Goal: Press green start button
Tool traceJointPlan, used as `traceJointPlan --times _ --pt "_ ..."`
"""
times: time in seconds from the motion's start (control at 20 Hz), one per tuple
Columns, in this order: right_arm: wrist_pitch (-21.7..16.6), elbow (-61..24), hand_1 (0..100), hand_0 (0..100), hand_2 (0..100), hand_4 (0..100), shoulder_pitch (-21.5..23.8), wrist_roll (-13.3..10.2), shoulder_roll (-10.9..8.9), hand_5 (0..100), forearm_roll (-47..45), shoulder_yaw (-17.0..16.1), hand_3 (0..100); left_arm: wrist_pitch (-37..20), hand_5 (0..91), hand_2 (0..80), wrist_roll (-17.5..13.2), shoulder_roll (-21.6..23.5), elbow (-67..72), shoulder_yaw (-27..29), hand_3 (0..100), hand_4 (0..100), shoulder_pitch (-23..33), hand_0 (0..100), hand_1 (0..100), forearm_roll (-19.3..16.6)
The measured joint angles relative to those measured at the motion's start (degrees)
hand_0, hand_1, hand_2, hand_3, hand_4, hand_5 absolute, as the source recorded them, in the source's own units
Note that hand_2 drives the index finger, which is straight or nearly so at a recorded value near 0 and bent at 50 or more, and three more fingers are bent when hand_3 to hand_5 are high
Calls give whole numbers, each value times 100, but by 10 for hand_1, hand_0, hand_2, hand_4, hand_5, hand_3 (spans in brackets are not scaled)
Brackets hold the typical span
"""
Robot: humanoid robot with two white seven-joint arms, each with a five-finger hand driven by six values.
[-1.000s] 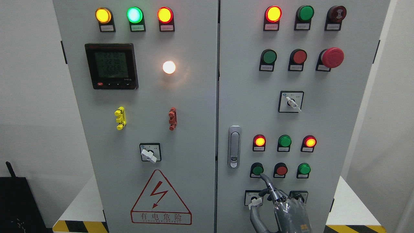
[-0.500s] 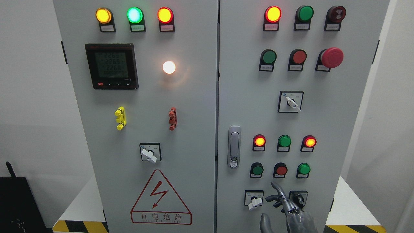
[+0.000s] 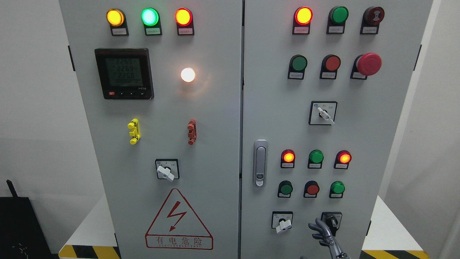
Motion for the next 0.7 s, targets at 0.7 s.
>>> traceJointPlan --times 0.7 --pt "347 -232 134 90 0 0 286 574 -16 0 -2062 285 0 0 0 0 0 0 0 0 0 0 -1 120 556 0"
